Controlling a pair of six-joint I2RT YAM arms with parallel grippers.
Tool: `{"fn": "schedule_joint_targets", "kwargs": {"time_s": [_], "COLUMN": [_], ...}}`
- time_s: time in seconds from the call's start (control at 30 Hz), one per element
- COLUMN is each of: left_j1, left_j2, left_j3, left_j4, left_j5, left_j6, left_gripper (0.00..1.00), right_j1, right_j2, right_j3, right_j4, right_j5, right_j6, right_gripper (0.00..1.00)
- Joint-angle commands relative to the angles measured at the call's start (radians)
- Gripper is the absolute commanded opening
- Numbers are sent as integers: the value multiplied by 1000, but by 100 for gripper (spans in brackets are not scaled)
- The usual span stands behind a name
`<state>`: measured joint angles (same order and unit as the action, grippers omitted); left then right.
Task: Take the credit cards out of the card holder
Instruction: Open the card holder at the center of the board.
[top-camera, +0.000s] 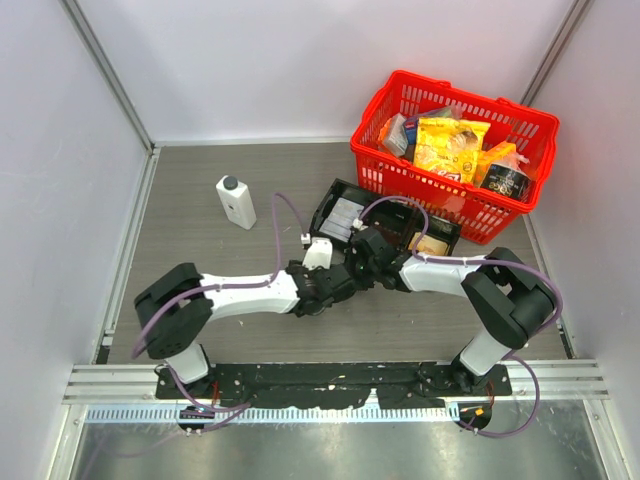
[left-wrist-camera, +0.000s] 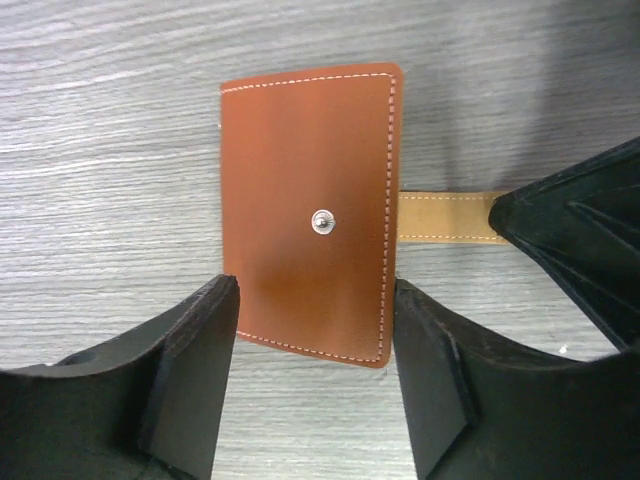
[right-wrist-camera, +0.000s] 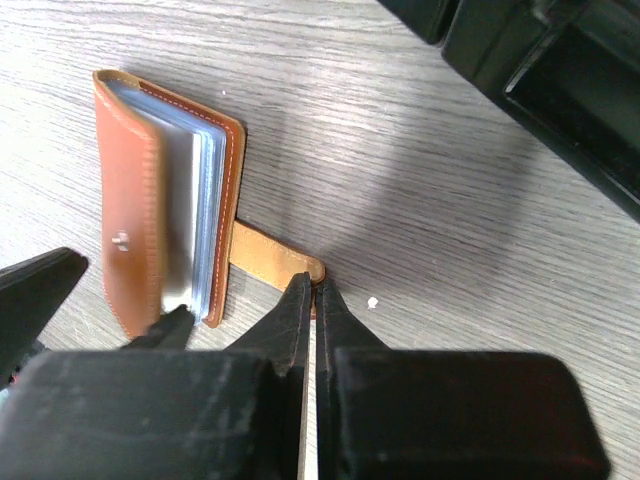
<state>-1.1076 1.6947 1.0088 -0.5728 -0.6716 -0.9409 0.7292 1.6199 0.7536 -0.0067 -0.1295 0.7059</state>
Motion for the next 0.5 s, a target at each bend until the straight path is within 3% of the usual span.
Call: {"fn": "schedule_joint_targets", "kwargs": {"time_s": [0.0, 0.47], "left_j1": [40, 201], "left_j2": [-133, -346], "left_j3": [-39, -309], "left_j4": [-9, 129], "left_j5": [-46, 64], "left_j6": [-38, -55], "left_gripper": [60, 42], "right_j1": [4, 4], "right_j2": [-18, -23], "right_j3": [9, 30], "right_j4": [-16, -121], "right_j5": [-15, 22], "right_j6": [-14, -16], "right_gripper": [2, 3]}}
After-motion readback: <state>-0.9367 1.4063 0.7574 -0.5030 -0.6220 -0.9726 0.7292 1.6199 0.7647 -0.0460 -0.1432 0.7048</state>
